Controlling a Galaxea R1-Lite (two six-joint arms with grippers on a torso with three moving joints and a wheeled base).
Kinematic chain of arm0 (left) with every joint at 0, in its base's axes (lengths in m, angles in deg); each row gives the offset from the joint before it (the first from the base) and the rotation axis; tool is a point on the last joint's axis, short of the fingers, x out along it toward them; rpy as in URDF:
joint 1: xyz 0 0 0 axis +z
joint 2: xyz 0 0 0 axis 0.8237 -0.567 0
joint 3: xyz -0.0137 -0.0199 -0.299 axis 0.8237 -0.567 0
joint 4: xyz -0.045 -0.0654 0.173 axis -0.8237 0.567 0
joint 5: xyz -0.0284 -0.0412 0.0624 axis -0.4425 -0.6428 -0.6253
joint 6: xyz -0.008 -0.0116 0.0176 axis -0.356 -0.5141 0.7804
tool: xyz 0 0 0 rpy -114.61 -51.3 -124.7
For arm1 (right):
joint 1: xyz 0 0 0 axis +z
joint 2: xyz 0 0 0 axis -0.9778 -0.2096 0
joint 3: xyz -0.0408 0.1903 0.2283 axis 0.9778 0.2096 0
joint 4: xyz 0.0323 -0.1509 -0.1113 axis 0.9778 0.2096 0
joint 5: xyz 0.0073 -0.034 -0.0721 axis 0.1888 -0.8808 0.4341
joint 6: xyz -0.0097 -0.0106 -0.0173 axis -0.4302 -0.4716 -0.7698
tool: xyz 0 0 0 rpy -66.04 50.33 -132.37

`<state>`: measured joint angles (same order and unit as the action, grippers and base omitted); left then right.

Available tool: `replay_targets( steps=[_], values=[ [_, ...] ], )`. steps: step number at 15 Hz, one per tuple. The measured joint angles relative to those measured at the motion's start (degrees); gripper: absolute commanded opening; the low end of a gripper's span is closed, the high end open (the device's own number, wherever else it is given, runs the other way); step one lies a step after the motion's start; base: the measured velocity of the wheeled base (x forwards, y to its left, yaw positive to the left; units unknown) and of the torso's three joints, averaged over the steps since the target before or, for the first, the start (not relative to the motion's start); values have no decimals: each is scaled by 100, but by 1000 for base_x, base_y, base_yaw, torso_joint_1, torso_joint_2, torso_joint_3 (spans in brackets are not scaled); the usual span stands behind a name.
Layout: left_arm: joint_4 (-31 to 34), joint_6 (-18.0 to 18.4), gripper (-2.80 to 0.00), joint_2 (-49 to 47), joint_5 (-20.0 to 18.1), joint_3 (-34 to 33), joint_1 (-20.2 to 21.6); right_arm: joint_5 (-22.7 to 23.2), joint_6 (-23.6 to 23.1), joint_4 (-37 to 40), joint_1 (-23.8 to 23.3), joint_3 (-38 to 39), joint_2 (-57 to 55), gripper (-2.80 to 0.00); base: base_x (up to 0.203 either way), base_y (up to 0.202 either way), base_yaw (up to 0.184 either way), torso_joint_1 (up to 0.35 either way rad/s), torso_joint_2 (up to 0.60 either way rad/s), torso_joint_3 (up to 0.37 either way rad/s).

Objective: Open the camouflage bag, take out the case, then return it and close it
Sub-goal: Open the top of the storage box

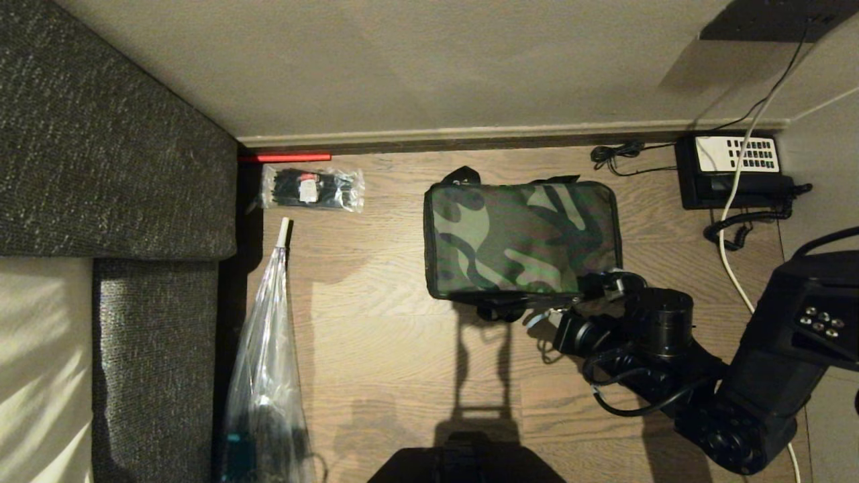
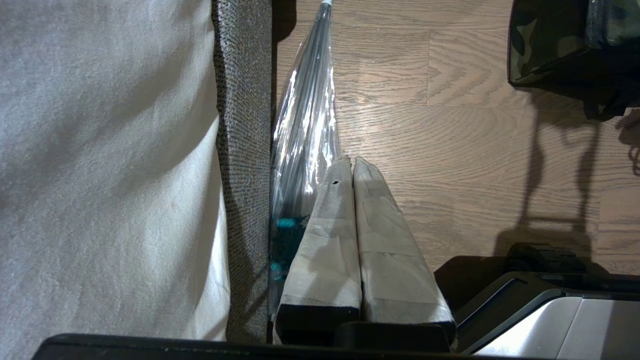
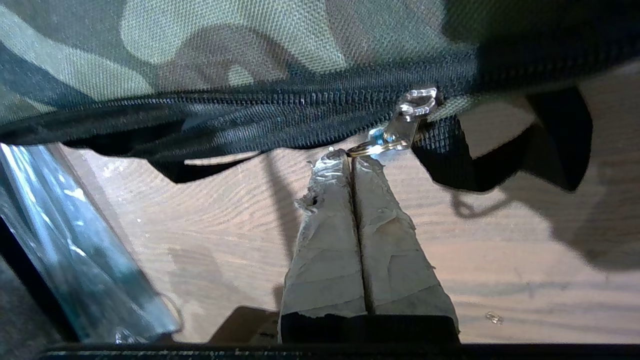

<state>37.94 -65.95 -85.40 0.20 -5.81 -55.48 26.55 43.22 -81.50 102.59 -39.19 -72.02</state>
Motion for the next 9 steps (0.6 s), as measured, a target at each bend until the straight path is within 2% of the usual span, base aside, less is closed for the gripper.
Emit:
replay_targets(
  steps=[6, 9],
  values=[
    [0, 0, -280, 0, 2, 0, 0, 75, -110, -3, 0, 202, 102, -280, 0, 0, 0, 0, 0, 0],
    [0, 0, -280, 0, 1, 0, 0, 334, -357, 31, -2, 333, 294, -280, 0, 0, 0, 0, 0, 0]
  ],
)
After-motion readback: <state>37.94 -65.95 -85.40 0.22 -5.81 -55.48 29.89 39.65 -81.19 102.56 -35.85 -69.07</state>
